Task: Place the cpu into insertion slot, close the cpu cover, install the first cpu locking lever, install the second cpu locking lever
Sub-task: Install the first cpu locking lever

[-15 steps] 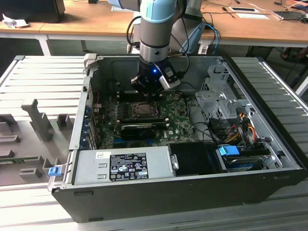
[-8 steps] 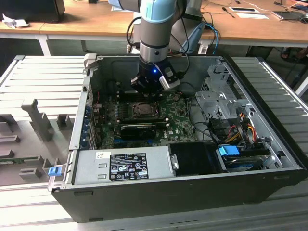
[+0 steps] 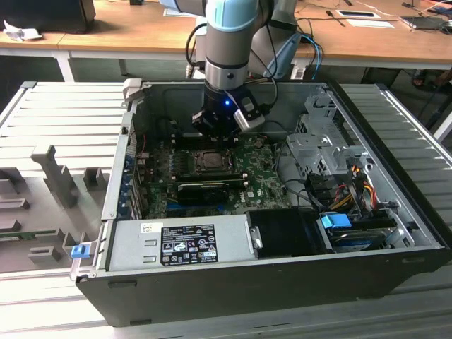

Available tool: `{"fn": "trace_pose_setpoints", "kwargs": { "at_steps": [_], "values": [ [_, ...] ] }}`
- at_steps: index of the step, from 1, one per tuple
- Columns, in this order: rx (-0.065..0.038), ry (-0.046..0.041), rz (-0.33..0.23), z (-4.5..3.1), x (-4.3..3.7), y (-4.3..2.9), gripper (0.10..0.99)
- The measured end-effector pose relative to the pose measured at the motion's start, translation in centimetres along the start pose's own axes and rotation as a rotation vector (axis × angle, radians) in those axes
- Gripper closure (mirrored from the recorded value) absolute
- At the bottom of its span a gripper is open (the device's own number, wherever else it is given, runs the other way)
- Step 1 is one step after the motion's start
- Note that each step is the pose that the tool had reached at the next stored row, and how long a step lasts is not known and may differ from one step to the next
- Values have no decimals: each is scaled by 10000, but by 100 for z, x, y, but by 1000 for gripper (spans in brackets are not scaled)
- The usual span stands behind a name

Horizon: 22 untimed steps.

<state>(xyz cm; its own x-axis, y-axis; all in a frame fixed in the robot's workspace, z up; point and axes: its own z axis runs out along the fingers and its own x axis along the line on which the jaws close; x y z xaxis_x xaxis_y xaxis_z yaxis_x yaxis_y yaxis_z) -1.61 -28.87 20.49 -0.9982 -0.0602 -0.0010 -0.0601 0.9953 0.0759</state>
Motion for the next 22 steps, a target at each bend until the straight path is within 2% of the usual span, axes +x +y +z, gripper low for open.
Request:
{"fn": "trace_pose_setpoints", "kwargs": {
  "at_steps": [2, 6, 10, 14, 16, 19, 22],
  "values": [
    [109, 8, 0, 8, 0, 7, 980],
    [170, 9, -1, 19, -2, 14, 980],
    [162, 10, -1, 26, -1, 16, 980],
    [41, 2, 0, 29, -1, 16, 980],
    [34, 1, 1, 26, -1, 16, 980],
    [39, 3, 0, -18, -1, 20, 980],
    [40, 2, 0, -103, -1, 26, 980]
  ]
}}
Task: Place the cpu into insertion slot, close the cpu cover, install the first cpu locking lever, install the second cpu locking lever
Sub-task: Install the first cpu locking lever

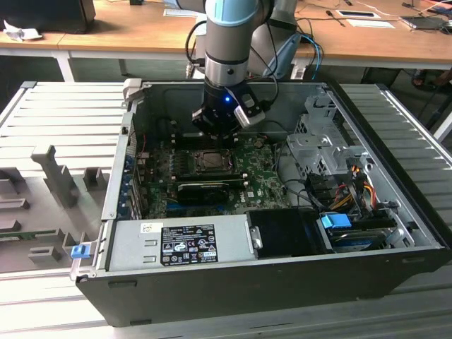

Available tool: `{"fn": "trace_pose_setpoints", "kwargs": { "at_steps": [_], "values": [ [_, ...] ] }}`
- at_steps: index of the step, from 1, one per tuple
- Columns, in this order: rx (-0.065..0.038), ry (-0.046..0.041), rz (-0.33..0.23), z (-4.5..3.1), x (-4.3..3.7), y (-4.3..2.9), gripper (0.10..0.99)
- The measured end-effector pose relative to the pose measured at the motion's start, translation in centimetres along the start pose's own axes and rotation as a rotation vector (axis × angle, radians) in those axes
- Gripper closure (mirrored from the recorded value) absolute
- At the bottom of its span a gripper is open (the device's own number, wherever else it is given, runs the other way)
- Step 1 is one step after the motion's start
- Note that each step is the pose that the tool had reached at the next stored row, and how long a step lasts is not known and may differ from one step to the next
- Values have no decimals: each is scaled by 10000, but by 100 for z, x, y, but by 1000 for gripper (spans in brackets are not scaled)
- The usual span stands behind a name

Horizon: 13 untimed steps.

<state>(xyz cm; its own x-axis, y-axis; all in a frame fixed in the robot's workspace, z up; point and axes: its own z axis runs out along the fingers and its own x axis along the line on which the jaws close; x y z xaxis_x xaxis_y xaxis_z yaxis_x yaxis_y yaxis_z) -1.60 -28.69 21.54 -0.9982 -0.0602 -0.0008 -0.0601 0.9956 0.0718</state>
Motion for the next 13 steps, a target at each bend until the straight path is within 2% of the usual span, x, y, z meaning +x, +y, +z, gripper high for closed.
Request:
{"fn": "trace_pose_setpoints", "kwargs": {
  "at_steps": [1, 13],
  "values": [
    [0, 0, 0, -17, 0, 1, 980],
    [0, 0, 1, -22, 3, -45, 980]
  ]
}}
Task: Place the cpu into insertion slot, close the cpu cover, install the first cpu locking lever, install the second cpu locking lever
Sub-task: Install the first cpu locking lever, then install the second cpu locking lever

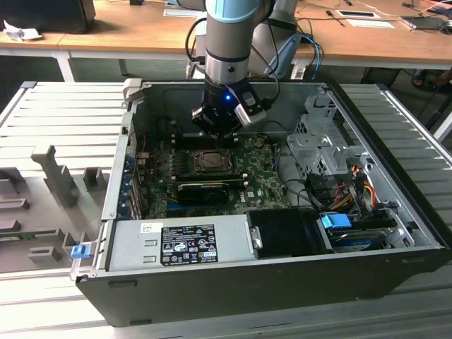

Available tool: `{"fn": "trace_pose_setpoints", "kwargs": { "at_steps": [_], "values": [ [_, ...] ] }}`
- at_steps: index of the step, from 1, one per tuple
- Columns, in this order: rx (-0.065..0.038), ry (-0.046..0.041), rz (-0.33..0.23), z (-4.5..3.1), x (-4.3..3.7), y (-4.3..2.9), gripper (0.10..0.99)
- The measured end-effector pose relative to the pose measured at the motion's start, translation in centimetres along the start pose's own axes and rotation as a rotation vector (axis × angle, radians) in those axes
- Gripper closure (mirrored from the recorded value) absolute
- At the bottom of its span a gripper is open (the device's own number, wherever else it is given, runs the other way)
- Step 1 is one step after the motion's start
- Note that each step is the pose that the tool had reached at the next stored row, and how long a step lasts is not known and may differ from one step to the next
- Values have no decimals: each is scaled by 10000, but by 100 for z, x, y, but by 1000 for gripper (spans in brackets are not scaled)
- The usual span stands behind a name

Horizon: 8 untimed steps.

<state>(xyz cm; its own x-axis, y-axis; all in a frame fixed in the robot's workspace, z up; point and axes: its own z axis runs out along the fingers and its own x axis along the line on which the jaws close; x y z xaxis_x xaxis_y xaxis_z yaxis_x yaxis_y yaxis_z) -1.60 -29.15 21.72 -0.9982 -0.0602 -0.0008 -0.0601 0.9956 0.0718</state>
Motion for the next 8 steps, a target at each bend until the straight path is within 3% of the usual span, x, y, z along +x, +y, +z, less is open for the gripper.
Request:
{"fn": "trace_pose_setpoints", "kwargs": {
  "at_steps": [8],
  "values": [
    [1, 1, -1, -3, 2, -38, 980]
  ]
}}
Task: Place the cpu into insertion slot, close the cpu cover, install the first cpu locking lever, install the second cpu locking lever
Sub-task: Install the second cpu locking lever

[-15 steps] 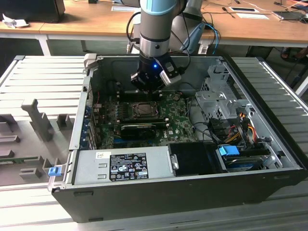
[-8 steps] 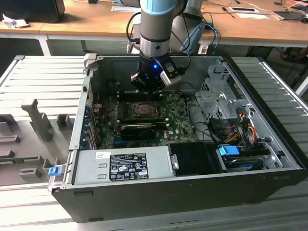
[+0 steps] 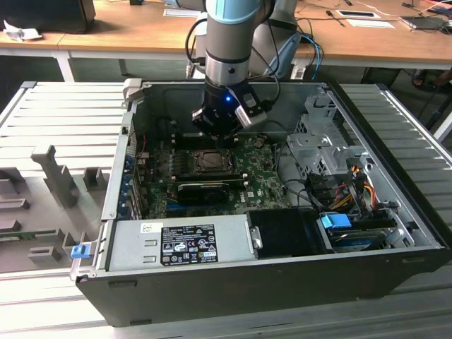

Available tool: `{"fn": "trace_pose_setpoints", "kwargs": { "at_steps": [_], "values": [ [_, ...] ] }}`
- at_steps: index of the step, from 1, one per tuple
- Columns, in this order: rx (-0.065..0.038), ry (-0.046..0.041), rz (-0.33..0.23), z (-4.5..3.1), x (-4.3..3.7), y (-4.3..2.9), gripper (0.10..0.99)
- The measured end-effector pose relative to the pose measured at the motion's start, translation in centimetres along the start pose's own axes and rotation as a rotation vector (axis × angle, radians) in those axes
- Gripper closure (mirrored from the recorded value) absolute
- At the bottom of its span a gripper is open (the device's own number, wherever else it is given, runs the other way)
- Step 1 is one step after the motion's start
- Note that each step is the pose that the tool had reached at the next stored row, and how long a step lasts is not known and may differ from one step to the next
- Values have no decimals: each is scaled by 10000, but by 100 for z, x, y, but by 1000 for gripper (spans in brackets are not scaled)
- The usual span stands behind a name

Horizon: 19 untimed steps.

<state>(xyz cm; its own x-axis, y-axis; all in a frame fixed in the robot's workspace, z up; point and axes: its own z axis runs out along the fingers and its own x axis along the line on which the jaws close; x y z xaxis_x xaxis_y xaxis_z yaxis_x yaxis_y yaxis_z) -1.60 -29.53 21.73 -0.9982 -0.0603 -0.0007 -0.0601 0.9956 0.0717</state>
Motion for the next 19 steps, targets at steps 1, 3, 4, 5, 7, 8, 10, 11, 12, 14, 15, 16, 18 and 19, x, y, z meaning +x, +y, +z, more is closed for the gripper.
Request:
{"fn": "trace_pose_setpoints", "kwargs": {
  "at_steps": [1, 3, 4, 5, 7, 8, 10, 11, 12, 14, 15, 16, 18, 19],
  "values": [
    [-1, -1, 0, -1, 1, -22, 980],
    [0, 0, 0, -3, 2, -38, 980],
    [0, 0, -1, -3, 3, -50, 980],
    [0, 0, 0, -4, 4, -62, 980],
    [-1, -1, 0, -5, 4, -73, 980],
    [0, -1, 0, -5, 5, -79, 980],
    [-1, 0, 0, -6, 5, -85, 980],
    [-1, -1, 0, -6, 5, -87, 980],
    [2, 1, 0, -10, 6, -90, 980],
    [1, 0, 1, -37, 6, -89, 980],
    [0, 0, 0, -56, 6, -89, 980],
    [-1, -1, 0, -116, 5, -84, 980],
    [0, 0, 0, -228, 5, -76, 980],
    [-2, 0, -3, -235, 5, -83, 980]
  ]
}}
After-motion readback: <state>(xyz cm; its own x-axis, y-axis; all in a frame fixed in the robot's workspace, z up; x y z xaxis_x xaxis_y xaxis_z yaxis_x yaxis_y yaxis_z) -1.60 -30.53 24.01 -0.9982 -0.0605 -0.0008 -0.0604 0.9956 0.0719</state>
